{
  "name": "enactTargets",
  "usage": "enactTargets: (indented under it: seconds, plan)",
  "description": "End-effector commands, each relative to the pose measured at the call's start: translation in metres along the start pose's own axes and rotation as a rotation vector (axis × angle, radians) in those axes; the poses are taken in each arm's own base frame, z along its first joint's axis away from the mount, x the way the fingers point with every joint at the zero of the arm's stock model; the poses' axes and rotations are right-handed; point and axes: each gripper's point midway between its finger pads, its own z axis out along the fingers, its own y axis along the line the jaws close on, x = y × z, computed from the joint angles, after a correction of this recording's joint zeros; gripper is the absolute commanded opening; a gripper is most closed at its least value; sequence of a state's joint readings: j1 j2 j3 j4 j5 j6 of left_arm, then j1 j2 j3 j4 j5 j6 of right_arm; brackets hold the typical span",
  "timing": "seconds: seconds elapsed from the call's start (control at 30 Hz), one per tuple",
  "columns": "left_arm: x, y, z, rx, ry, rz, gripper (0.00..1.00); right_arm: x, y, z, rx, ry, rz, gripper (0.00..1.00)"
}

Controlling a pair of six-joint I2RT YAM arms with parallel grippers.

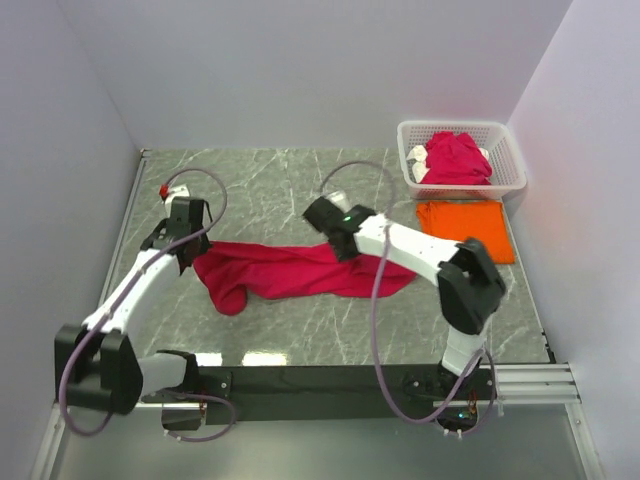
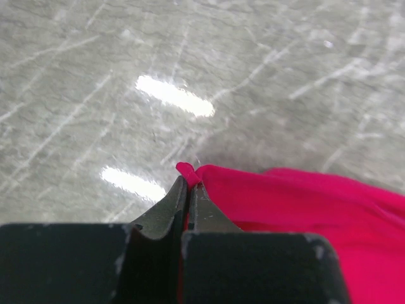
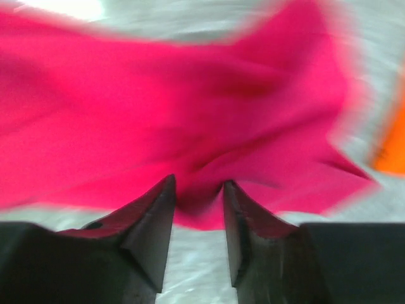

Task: Fold and stack the t-shirts
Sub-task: Flatten the tshirt out

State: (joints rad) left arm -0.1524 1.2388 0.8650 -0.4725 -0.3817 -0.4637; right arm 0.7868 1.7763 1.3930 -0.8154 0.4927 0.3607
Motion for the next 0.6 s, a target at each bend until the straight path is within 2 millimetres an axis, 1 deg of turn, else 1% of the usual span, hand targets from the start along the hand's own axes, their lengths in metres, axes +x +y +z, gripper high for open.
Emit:
enactTargets:
  seconds: [0.0,0.03,0.07,0.1,0.13,0.17,0.2,0.23,0.27,0.3,0.33,0.37,0.4,0.43,0.47,0.5,0.53,0.57]
  plan:
    - [0.006,-0.009,-0.01,0.084,-0.012,-0.049,0.01,-0.019,0.065,-0.03,-0.237,-0.057,-0.112,0.45]
    - [0.008,-0.01,-0.012,0.1,-0.012,-0.052,0.01,-0.021,0.075,-0.038,-0.302,-0.067,-0.103,0.45]
    - [0.014,-0.009,-0.01,0.097,-0.003,-0.049,0.01,-0.032,0.088,-0.047,-0.386,-0.122,-0.078,0.46]
    - [0.015,-0.009,-0.01,0.097,0.001,-0.048,0.01,-0.033,0.092,-0.054,-0.445,-0.14,-0.066,0.48]
    - [0.015,-0.008,-0.008,0.09,0.004,-0.043,0.01,-0.03,0.09,-0.064,-0.495,-0.156,-0.046,0.49]
    - [0.016,-0.008,-0.007,0.086,0.009,-0.039,0.01,-0.037,0.089,-0.068,-0.519,-0.191,-0.018,0.49]
    - [0.016,-0.008,-0.006,0.085,0.011,-0.037,0.01,-0.04,0.077,-0.066,-0.514,-0.197,0.039,0.49]
    - [0.015,-0.009,-0.005,0.083,0.011,-0.032,0.01,-0.034,0.064,-0.066,-0.517,-0.197,0.08,0.48]
    - [0.016,-0.008,-0.004,0.078,0.014,-0.03,0.01,-0.038,0.058,-0.065,-0.534,-0.217,0.131,0.48]
    - [0.015,-0.008,-0.003,0.075,0.014,-0.029,0.01,-0.042,0.039,-0.056,-0.531,-0.214,0.235,0.47]
    - [0.015,-0.008,-0.003,0.073,0.014,-0.032,0.01,-0.029,0.029,-0.05,-0.546,-0.196,0.293,0.47]
    - [0.016,-0.008,-0.003,0.072,0.016,-0.032,0.01,-0.031,0.031,-0.053,-0.616,-0.186,0.379,0.47]
    - [0.015,-0.008,-0.003,0.072,0.013,-0.034,0.01,-0.031,0.016,-0.044,-0.621,-0.179,0.456,0.47]
    - [0.015,-0.007,-0.003,0.068,0.011,-0.036,0.01,-0.018,0.016,-0.04,-0.639,-0.157,0.492,0.47]
    - [0.015,-0.007,-0.003,0.067,0.009,-0.038,0.01,-0.024,0.019,-0.044,-0.69,-0.184,0.524,0.47]
    - [0.014,-0.007,-0.004,0.068,0.007,-0.037,0.01,-0.016,0.02,-0.041,-0.701,-0.167,0.572,0.48]
    - [0.014,-0.006,-0.003,0.067,0.007,-0.038,0.01,-0.023,0.021,-0.043,-0.723,-0.201,0.601,0.48]
    - [0.014,-0.007,-0.004,0.07,0.007,-0.039,0.01,-0.025,0.025,-0.046,-0.751,-0.198,0.653,0.48]
